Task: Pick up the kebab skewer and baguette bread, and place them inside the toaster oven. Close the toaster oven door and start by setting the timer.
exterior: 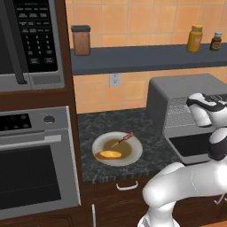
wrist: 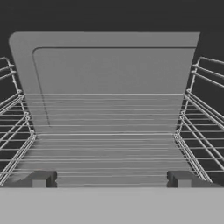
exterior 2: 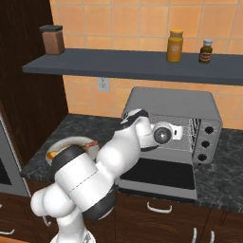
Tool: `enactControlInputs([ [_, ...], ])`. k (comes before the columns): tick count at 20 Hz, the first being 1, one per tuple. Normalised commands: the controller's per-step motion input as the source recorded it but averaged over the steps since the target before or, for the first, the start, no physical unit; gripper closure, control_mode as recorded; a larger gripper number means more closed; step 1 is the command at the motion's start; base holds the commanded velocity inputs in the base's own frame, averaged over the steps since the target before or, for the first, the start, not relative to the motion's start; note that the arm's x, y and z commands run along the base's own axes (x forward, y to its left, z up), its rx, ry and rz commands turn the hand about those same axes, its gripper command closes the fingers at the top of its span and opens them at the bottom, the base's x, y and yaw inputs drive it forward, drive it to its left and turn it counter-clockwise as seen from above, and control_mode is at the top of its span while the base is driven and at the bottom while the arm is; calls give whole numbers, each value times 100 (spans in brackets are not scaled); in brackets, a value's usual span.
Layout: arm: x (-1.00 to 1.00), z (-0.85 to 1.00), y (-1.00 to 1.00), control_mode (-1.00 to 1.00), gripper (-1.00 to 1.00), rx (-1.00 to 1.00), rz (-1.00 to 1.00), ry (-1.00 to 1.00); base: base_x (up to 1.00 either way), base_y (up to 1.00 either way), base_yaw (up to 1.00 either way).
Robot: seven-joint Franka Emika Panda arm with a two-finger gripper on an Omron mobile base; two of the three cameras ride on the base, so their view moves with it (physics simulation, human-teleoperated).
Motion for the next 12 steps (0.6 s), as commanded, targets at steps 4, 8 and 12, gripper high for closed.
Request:
enactControlInputs([
  [4,0,-31,-1,-100,-100,0,0,19,0,0,0],
  [8,0,-11,0,-100,-100,0,0,9,0,0,0],
  [12,-16,-34,0,-100,-100,0,0,0,0,0,0],
])
